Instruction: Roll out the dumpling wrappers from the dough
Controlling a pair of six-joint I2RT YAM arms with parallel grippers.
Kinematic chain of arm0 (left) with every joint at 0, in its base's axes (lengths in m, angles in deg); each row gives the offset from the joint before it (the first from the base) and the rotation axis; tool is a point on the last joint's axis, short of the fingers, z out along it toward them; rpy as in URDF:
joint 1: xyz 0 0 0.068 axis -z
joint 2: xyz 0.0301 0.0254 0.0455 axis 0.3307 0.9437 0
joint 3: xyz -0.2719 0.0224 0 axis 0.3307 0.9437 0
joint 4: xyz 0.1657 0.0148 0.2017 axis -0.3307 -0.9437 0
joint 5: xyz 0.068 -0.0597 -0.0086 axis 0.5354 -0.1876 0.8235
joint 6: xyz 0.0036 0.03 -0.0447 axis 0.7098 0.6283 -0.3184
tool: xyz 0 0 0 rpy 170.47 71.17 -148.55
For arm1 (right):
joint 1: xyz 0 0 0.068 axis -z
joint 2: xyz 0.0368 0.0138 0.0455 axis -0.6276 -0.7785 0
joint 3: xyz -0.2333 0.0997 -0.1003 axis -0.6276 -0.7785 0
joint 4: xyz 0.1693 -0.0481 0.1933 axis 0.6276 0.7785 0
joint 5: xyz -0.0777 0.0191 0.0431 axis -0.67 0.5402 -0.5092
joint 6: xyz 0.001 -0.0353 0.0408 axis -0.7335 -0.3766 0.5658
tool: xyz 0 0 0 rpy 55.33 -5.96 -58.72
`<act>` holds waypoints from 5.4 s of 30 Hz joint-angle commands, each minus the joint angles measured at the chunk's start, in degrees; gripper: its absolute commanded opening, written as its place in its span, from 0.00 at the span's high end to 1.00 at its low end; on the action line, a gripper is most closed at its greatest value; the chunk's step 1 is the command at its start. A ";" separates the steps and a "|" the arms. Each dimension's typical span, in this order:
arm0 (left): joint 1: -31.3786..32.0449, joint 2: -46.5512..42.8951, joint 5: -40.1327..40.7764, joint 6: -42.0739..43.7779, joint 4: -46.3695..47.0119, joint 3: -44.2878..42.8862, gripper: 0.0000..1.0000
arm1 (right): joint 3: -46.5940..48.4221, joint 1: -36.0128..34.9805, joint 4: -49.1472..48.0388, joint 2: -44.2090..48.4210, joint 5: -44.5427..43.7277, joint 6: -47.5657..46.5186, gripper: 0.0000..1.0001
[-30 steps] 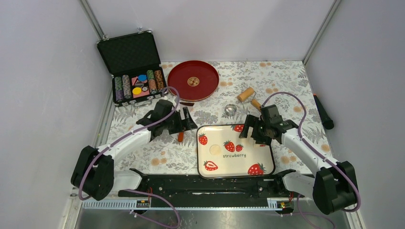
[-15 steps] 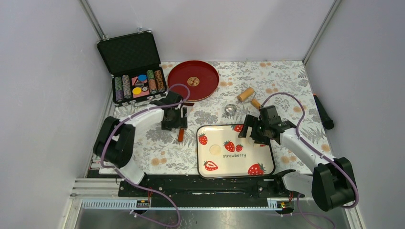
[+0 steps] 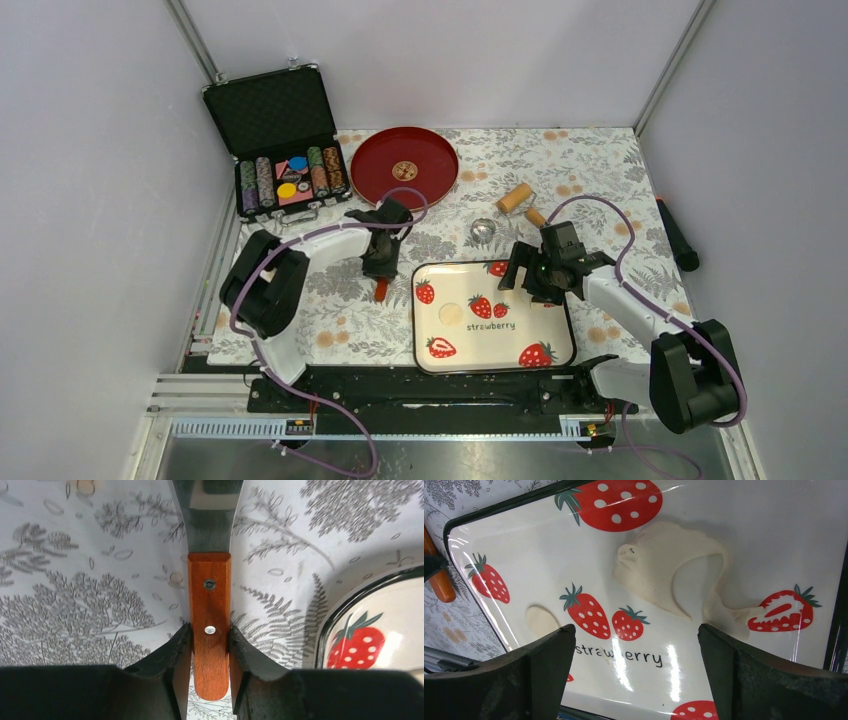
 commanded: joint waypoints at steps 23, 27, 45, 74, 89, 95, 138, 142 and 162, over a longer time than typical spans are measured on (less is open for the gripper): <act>0.77 -9.87 0.07 -6.57 -1.02 14.09 0.52 | 0.01 0.29 -0.43 4.50 -1.34 0.26 0.00; 0.78 -8.52 -1.08 -6.57 0.09 14.80 0.79 | 1.19 0.29 2.05 7.50 -1.17 0.10 0.00; 0.65 -39.60 -1.17 -6.66 1.40 17.37 1.00 | 5.05 0.33 8.79 12.45 -2.64 -1.50 0.00; 0.76 -49.40 -19.70 49.10 -0.22 10.96 1.00 | 4.30 14.81 15.38 9.20 -1.80 -4.86 0.00; 5.74 -45.17 -20.22 50.10 -3.18 14.86 1.00 | 5.25 10.45 10.13 9.04 18.78 -4.86 0.13; 8.15 -43.60 -16.66 47.57 -2.04 16.90 1.00 | 9.11 -3.55 1.48 7.38 22.95 3.33 0.53; 13.59 -51.61 -9.59 40.13 0.21 19.71 1.00 | 24.76 -25.46 -1.11 -11.46 6.26 9.90 0.83; 13.55 -51.72 -9.08 42.40 0.34 20.62 1.00 | 23.84 -22.75 4.69 -4.95 2.10 7.18 0.57; 12.69 -47.31 -10.65 52.81 -9.80 15.72 1.00 | 5.18 21.25 15.35 3.17 0.26 -7.32 0.08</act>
